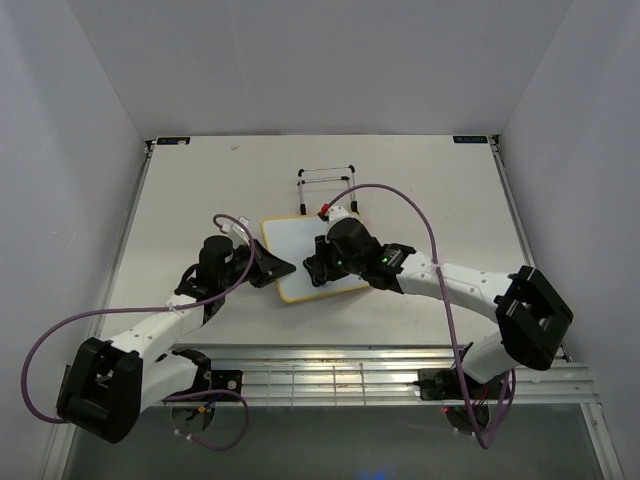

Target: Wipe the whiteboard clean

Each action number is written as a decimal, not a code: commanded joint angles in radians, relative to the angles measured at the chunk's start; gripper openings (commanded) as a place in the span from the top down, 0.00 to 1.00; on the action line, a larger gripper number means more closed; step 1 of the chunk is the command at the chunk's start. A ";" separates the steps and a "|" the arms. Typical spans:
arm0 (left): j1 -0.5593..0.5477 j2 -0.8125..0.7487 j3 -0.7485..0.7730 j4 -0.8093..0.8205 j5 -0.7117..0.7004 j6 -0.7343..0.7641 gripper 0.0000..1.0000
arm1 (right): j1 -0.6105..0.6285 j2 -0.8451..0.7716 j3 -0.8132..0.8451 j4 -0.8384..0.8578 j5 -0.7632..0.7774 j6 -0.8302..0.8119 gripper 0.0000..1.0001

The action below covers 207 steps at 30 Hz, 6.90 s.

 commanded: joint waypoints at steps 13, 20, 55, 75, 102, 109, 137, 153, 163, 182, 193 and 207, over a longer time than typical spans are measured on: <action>-0.036 -0.037 -0.007 -0.010 0.125 0.028 1.00 | -0.372 0.045 -0.310 -0.046 0.065 -0.079 0.92; -0.036 -0.045 -0.015 -0.010 0.119 0.016 1.00 | -0.542 0.034 -0.401 0.006 -0.050 -0.130 0.92; -0.036 -0.030 -0.016 0.028 0.109 -0.033 1.00 | 0.182 -0.055 -0.100 0.287 -0.164 0.144 0.92; -0.035 -0.080 -0.049 0.038 -0.022 -0.084 1.00 | 0.285 -0.104 -0.078 -0.151 0.117 0.207 0.92; -0.036 -0.090 -0.076 0.042 -0.019 -0.081 1.00 | 0.314 -0.046 -0.043 0.026 -0.046 0.079 0.92; -0.036 -0.096 -0.073 0.042 -0.023 -0.076 1.00 | 0.318 -0.154 -0.206 0.206 -0.248 -0.021 0.92; -0.036 -0.093 -0.081 0.038 -0.016 -0.095 1.00 | -0.133 -0.285 -0.459 -0.066 0.049 0.051 0.92; -0.036 -0.060 -0.070 0.032 0.019 -0.072 1.00 | -0.284 -0.061 -0.408 -0.233 0.081 0.002 0.92; -0.036 -0.064 -0.046 -0.002 0.051 -0.029 1.00 | -0.423 -0.012 -0.329 -0.277 0.046 -0.107 0.92; -0.036 -0.096 -0.024 -0.054 0.053 -0.003 1.00 | -0.600 -0.251 -0.299 -0.339 0.178 -0.122 0.92; -0.036 -0.077 -0.003 -0.053 0.059 -0.004 1.00 | -0.576 -0.454 -0.371 -0.149 -0.372 -0.205 0.92; -0.036 -0.186 0.106 -0.011 0.120 0.109 1.00 | -0.545 -0.408 -0.336 -0.153 -0.097 -0.184 0.92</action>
